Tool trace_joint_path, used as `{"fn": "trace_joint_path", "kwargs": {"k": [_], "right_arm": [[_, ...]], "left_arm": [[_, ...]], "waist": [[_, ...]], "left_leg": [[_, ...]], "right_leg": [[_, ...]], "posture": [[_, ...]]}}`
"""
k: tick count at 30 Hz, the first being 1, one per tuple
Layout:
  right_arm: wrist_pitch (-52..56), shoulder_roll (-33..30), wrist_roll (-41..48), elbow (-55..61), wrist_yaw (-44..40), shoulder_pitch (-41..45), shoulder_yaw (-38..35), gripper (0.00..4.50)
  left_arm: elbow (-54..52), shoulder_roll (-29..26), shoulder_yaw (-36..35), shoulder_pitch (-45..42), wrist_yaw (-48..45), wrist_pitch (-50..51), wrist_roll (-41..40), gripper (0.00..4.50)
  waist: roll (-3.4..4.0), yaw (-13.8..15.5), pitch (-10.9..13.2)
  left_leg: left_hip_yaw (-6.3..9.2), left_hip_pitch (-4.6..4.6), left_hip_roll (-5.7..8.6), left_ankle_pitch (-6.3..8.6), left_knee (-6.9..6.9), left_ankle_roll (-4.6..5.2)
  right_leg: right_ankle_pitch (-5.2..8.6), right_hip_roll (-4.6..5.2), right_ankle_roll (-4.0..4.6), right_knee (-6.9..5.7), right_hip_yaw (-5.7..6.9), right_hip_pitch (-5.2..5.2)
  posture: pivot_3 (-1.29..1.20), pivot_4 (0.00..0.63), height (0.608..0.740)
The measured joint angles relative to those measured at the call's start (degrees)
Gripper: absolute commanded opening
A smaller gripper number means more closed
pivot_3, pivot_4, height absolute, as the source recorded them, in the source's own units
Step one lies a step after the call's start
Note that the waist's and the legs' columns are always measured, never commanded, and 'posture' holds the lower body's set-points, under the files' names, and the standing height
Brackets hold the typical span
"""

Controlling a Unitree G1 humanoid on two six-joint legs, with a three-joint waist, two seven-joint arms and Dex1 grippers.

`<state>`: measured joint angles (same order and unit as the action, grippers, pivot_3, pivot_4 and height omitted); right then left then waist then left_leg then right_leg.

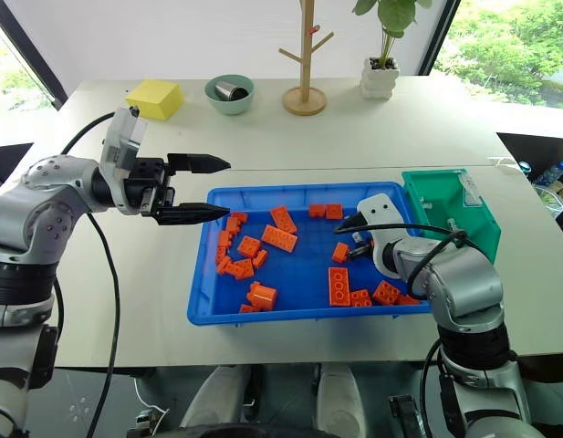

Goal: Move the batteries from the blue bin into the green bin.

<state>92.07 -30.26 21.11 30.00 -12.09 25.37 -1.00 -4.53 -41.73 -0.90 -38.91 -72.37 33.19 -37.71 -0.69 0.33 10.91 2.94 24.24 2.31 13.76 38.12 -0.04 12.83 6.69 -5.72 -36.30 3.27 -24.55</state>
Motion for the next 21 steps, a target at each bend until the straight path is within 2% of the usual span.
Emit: {"fn": "trace_joint_path", "kwargs": {"k": [6,8,10,12,14,16,21], "right_arm": [[0.1,0.1,3.0,0.4,-1.8,1.7,-0.4,0.04],[0.1,0.8,5.4,1.1,-2.9,3.6,-2.7,0.04],[0.1,-0.6,9.8,1.4,-5.2,7.1,-8.1,0.04],[0.1,-4.4,12.2,1.6,-6.6,10.6,-13.1,0.04],[0.1,-10.8,13.4,1.4,-7.7,12.1,-16.4,0.04],[0.1,-18.4,13.3,-0.9,-8.9,11.7,-19.6,0.04],[-1.3,-27.2,10.7,-7.1,-10.5,6.3,-24.6,0.04]], "left_arm": [[0.0,0.0,0.0,0.0,-0.1,0.0,0.2,4.5],[0.2,0.0,0.0,-0.2,-0.3,-0.2,0.3,4.5],[0.6,0.0,0.0,-0.2,-0.5,-0.3,0.5,4.5],[0.7,0.0,0.0,-0.2,-0.9,-0.3,0.7,4.5],[1.1,0.1,0.0,-0.1,-1.2,-0.4,0.8,4.5],[1.5,0.1,0.0,0.0,-1.4,-0.4,0.9,4.5],[2.3,0.1,0.1,0.0,-2.7,-0.9,1.1,4.5]], "waist": [[0.04,-0.2,0.0],[0.05,-0.2,0.0],[0.09,-0.1,0.1],[0.09,0.2,0.1],[0.09,0.6,0.1],[0.05,0.6,0.1],[0.04,0.1,0.1]], "left_leg": [[-0.01,0.01,0.0,0.0,0.0,0.0],[0.0,0.01,0.0,0.0,-0.01,0.0],[-0.02,0.03,0.0,0.0,-0.01,0.0],[0.0,0.04,0.01,0.0,-0.01,0.01],[0.04,0.11,0.02,0.01,-0.02,0.02],[0.02,0.16,0.05,0.03,-0.02,0.04],[-0.07,0.12,-0.01,0.06,-0.02,0.1]], "right_leg": [[0.0,0.0,0.0,-0.01,0.0,-0.02],[0.0,0.0,-0.01,-0.02,0.0,-0.03],[0.0,0.01,-0.01,-0.02,0.0,-0.04],[0.0,0.01,-0.01,0.01,0.02,-0.04],[0.01,0.02,-0.02,0.06,0.07,-0.03],[0.01,0.06,-0.02,0.14,0.09,-0.02],[0.01,0.06,-0.01,0.12,0.05,-0.03]], "posture": [[0.0,0.15,0.702],[0.0,0.15,0.702],[0.0,0.15,0.702],[0.0,0.15,0.702],[0.0,0.15,0.702],[0.0,0.15,0.702],[0.0,0.15,0.702]]}}
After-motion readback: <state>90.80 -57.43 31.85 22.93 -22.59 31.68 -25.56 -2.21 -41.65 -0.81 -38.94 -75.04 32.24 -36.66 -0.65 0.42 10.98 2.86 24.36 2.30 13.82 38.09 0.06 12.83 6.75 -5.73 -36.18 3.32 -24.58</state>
